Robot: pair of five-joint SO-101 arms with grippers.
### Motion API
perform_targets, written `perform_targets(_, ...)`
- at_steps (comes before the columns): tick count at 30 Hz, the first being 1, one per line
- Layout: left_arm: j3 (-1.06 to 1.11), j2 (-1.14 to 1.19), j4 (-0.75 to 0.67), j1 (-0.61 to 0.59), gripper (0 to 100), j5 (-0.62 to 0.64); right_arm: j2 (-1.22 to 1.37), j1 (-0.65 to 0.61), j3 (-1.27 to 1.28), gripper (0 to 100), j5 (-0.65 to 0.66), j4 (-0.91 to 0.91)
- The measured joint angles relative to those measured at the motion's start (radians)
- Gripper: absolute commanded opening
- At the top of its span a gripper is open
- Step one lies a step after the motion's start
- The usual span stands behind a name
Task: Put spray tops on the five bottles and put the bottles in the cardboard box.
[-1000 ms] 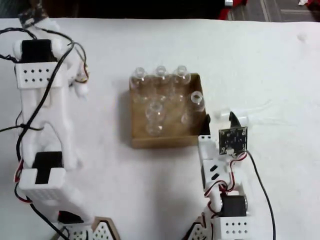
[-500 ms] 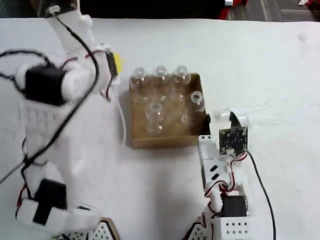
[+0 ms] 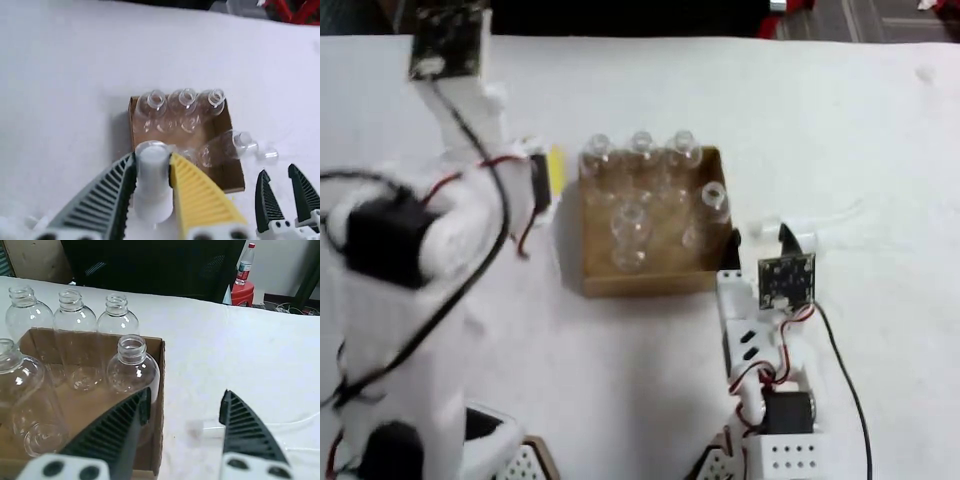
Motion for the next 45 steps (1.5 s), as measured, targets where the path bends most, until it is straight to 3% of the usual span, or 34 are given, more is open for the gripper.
perform_targets(7,0.264,-0.284,-0.230,0.003,2,0.000,0.000,0.000,0.000,20.1,0.000,0.000)
perform_targets(15,0.601,-0.437,-0.740,0.003,2,-0.005,0.000,0.000,0.000,20.1,0.000,0.000)
perform_targets(19,0.643,-0.420,-0.939,0.005,2,-0.127,0.000,0.002,0.000,20.1,0.000,0.000)
perform_targets(24,0.654,-0.351,-1.056,0.023,2,-0.203,0.000,0.002,0.000,20.1,0.000,0.000)
perform_targets(30,0.654,-0.279,-1.160,0.173,2,-0.224,0.000,0.006,0.000,20.1,0.000,0.000)
perform_targets(37,0.654,-0.137,-1.350,0.281,2,-0.371,0.000,0.061,0.000,19.7,0.000,-0.026)
perform_targets(43,0.654,-0.038,-1.442,0.272,2,-0.384,0.000,0.066,0.000,0.8,0.000,-0.026)
perform_targets(45,0.654,-0.029,-1.452,0.262,2,-0.387,0.000,0.066,0.000,3.9,0.000,-0.026)
